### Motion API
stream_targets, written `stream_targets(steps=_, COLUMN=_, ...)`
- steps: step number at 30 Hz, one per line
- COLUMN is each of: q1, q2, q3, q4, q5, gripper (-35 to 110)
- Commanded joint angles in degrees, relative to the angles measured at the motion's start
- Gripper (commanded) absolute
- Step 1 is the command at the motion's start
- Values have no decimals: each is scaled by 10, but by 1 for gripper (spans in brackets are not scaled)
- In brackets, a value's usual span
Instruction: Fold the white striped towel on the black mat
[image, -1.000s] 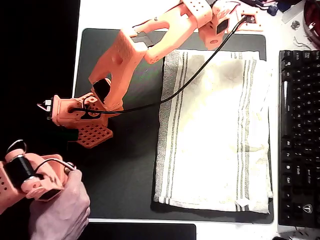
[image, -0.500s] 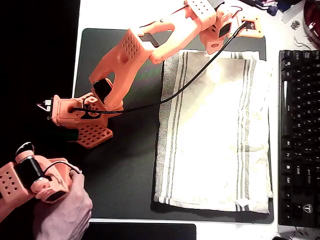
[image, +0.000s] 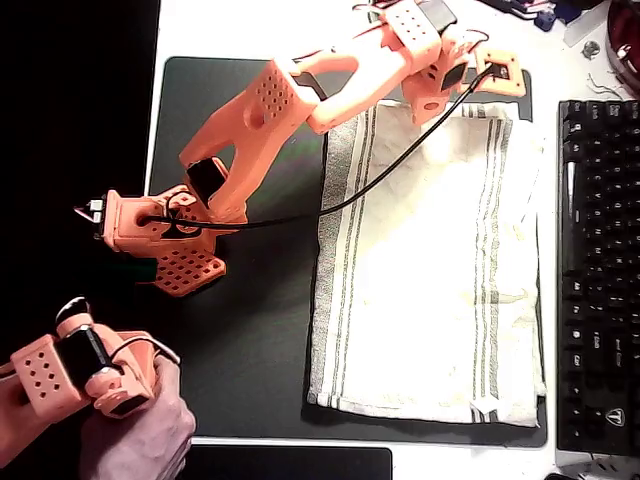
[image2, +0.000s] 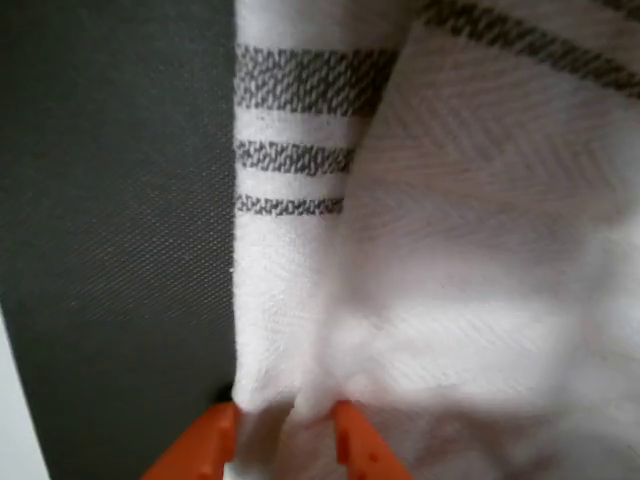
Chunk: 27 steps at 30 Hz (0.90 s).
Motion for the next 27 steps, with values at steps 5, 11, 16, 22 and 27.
stream_targets(steps=5, q1=7, q2=-4, q3=-18, q4=-6, q5=-6, gripper=11)
stream_targets(steps=11, q1=5, q2=-5, q3=-23, q4=-10, q5=-10, gripper=4)
stream_targets(steps=16, q1=0, q2=9, q3=-18, q4=-11, q5=-11, gripper=0)
stream_targets(steps=22, q1=-10, q2=41, q3=-4, q4=-11, q5=-11, gripper=0)
stream_targets(steps=27, q1=-18, q2=91, q3=33, q4=-14, q5=-12, gripper=0)
